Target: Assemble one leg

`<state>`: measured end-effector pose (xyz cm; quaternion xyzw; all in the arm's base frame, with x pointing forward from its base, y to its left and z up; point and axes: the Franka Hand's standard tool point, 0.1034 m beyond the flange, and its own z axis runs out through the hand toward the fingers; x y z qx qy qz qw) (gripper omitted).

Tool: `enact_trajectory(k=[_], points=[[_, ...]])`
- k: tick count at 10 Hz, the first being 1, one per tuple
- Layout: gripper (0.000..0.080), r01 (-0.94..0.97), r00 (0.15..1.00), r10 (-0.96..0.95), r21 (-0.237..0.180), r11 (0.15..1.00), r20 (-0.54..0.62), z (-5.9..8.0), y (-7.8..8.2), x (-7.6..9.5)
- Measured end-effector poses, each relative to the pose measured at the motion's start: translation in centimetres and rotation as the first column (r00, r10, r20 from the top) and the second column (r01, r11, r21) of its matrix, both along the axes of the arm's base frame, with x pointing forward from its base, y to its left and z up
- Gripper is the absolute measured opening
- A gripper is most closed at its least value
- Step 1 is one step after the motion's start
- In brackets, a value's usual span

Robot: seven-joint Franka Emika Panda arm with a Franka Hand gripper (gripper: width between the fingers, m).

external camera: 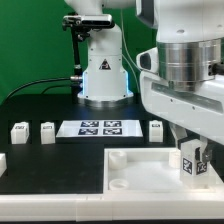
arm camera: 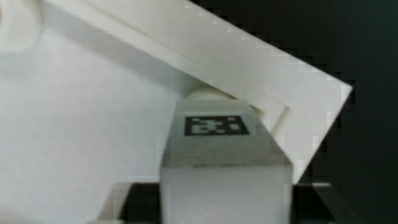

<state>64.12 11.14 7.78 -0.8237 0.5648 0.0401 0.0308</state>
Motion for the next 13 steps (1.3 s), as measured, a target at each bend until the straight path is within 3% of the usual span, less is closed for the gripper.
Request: enact_trajectory(k=[4, 5, 6, 9, 12, 13], points=[[0.0337, -0.05, 0.999, 0.05, 0.008, 0.999, 0.004, -0.03, 0.06, -0.04], [0.056, -0.141, 0.99, 0.141, 0.007, 0.99, 0.009, -0.05, 0.0, -0.09], [0.0626, -0.269, 0.963, 0.269, 0.011, 0.963, 0.018, -0.06, 0.04, -0.1], [0.0648, -0.641, 0.767, 0.64, -0.001, 0.768, 0.051, -0.2, 0.45, -0.09], [0.0649, -0.914, 0.404, 0.913, -0.003, 0.405, 0.049, -0.74, 0.68, -0.36], [0.0649, -0.943, 0.332, 0.942, -0.003, 0.333, 0.056, -0.78, 0.82, -0.45]])
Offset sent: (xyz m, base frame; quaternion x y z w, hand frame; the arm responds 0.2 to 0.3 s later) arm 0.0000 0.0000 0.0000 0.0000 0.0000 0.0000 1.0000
